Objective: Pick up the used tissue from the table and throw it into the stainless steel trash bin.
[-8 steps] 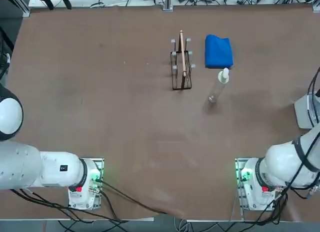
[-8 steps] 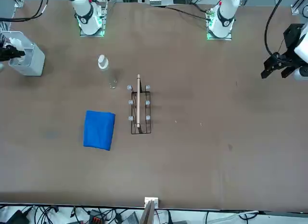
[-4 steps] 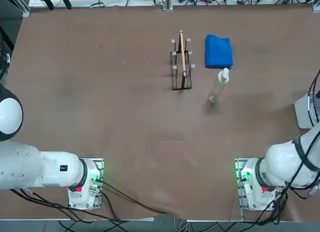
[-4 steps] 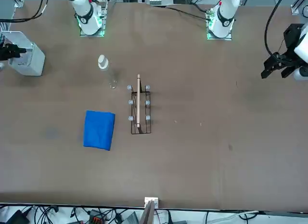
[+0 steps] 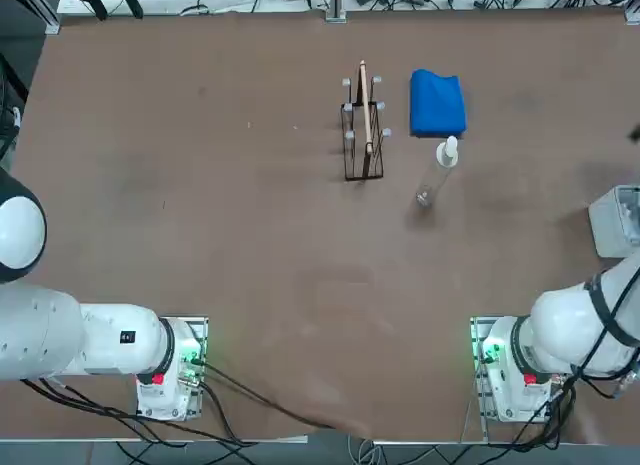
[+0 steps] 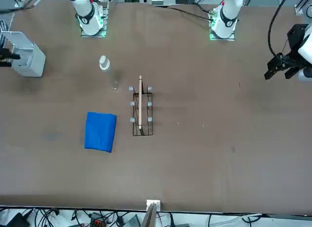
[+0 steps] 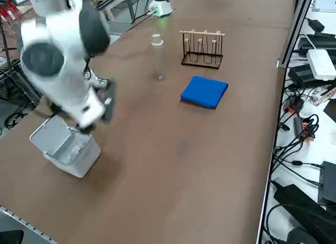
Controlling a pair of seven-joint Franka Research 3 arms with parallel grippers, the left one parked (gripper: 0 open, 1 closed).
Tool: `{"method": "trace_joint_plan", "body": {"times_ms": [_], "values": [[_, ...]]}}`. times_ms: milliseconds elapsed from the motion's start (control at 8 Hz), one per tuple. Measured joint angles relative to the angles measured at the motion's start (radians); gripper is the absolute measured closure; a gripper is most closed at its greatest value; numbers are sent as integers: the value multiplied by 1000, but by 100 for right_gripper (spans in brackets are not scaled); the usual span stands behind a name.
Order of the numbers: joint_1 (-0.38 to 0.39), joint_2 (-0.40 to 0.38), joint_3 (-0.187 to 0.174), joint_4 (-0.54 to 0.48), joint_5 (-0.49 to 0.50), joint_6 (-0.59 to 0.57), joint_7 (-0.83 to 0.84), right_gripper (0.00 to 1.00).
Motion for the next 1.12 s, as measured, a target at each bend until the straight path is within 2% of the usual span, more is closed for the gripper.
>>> {"method": "trace_joint_plan", "body": {"times_ms": [250,500,875,1125], "values": [[144,-21,7,143,12,-15,126,0],[276,-21,11,237,13,-13,283,0],[437,-18,12,288,13,36,567,0],[532,-19,11,301,9,45,692,0]]}}
